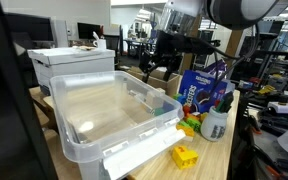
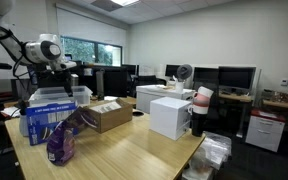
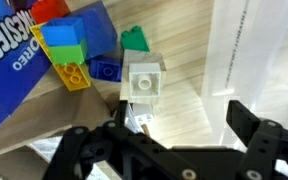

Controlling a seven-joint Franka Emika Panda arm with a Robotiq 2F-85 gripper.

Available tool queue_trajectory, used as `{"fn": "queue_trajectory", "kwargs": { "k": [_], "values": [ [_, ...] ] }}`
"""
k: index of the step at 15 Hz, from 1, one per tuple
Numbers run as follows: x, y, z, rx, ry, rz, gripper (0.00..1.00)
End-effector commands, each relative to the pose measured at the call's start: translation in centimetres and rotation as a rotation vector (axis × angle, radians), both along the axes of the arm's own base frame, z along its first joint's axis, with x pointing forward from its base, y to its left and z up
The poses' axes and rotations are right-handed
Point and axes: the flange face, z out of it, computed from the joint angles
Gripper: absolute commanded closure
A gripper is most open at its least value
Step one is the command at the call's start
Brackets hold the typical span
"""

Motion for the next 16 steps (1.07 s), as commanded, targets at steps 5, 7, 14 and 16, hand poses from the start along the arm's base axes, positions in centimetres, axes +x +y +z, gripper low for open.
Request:
{"fn": "queue_trajectory", "kwargs": {
  "k": [5,7,14,16],
  "values": [
    [-1.8,1.9,4.4,0.043,-0.113,0.034,0.00],
    [-1.7,2.4,4.1,0.064,-0.096,0.046,0.00],
    [-1.6,4.1,2.5,0.127,-0.019,0.125,0.03],
    [-1.7,4.5,2.0,0.136,0.009,0.155,0.15]
  ]
}}
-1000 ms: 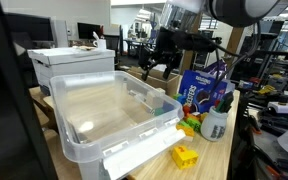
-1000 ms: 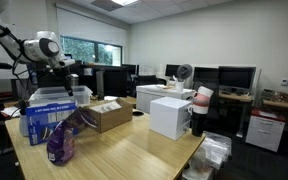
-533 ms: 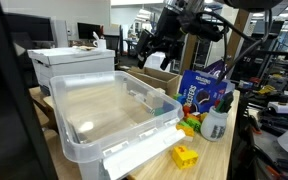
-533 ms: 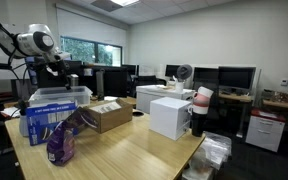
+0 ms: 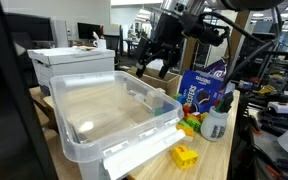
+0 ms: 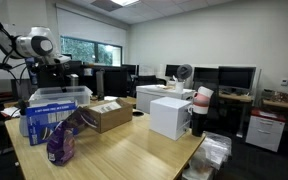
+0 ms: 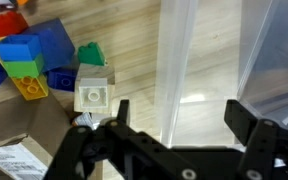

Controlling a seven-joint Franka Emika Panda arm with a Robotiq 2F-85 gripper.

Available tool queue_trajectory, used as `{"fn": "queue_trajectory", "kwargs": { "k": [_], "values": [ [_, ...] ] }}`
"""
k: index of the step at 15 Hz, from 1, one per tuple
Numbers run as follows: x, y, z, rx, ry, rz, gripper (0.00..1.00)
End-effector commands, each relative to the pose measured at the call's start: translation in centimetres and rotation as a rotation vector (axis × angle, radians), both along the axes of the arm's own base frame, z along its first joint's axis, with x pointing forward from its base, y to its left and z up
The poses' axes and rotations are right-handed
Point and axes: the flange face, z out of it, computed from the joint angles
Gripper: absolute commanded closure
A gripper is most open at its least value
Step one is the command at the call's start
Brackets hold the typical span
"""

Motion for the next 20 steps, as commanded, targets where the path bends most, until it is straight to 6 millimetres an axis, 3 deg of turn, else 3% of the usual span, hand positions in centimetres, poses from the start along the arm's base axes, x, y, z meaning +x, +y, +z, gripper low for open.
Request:
{"fn": "queue_trajectory", "kwargs": {
  "k": [1,4,15,20],
  "values": [
    [0.0,0.7,-0.9,0.027,0.040,0.072,0.29],
    [-0.1,1.1,-1.5,0.031,0.072,0.119,0.38],
    [-0.2,1.0,-2.8,-0.005,0.155,0.212,0.93],
    [0.1,0.1,-2.9,-0.036,0.172,0.198,0.94]
  ]
}}
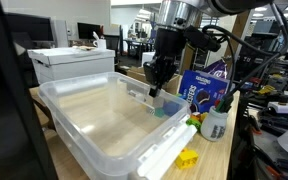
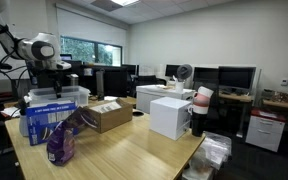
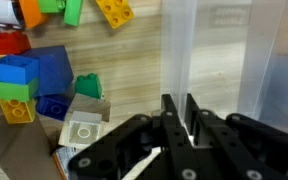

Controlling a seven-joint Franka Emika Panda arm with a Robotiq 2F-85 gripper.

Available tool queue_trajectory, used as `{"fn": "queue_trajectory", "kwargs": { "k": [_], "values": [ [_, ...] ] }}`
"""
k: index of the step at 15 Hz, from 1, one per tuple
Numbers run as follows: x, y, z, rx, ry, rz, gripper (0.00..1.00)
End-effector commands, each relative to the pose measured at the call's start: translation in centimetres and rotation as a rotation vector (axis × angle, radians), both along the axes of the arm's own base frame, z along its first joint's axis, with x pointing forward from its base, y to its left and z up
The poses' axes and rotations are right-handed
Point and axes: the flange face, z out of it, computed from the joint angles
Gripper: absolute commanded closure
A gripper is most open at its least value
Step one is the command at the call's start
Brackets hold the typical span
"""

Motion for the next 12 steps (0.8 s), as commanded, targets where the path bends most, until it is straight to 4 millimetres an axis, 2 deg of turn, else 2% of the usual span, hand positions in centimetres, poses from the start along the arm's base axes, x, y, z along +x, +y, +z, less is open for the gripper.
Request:
{"fn": "queue_trajectory", "kwargs": {
  "k": [1,6,12],
  "values": [
    [0.2,-0.9,0.0,-0.039,0.014,0.022,0.96],
    [0.6,-1.3,0.1,-0.087,-0.023,-0.004,0.95],
    [2.5,-1.9,-0.8,-0.160,-0.009,-0.013,0.95]
  ]
}}
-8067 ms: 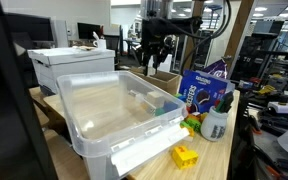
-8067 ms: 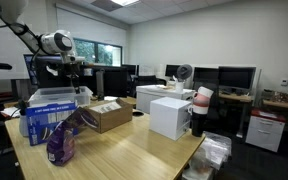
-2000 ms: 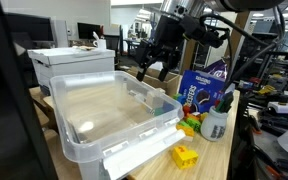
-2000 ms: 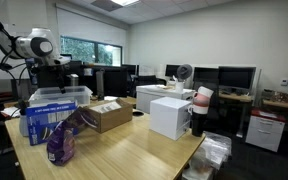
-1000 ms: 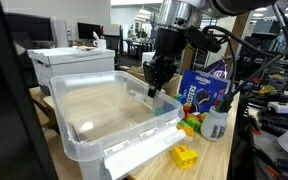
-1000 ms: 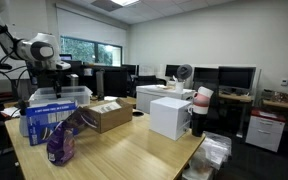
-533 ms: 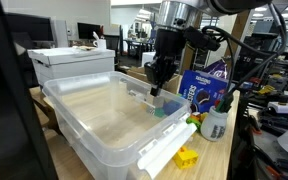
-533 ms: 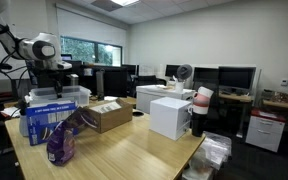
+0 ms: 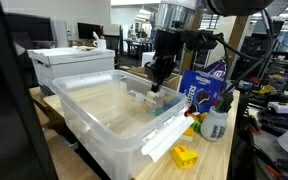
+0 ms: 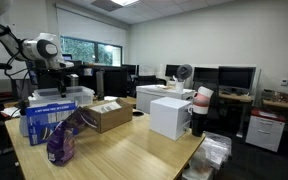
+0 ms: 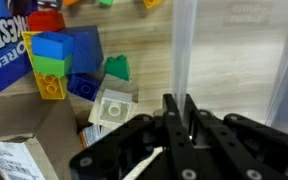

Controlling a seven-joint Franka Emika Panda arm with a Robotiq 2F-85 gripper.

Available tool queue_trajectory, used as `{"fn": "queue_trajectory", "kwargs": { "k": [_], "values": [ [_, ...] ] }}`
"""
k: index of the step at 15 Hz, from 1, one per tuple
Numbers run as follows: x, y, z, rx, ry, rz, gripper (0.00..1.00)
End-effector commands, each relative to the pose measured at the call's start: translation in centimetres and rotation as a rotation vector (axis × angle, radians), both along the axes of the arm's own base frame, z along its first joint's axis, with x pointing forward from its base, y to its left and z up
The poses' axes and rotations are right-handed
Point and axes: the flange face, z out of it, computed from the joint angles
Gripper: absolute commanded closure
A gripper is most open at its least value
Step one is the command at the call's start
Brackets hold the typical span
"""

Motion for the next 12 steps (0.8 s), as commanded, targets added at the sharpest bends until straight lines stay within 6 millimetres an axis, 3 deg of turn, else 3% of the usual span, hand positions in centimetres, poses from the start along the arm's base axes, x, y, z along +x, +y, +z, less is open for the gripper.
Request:
{"fn": "queue_trajectory", "kwargs": {
  "k": [1,12],
  "values": [
    [1.7,-0.5,-0.9,-0.041,0.017,-0.012,0.95],
    [6.5,-1.2,-1.8,-0.052,0.049,0.012,0.95]
  ]
}}
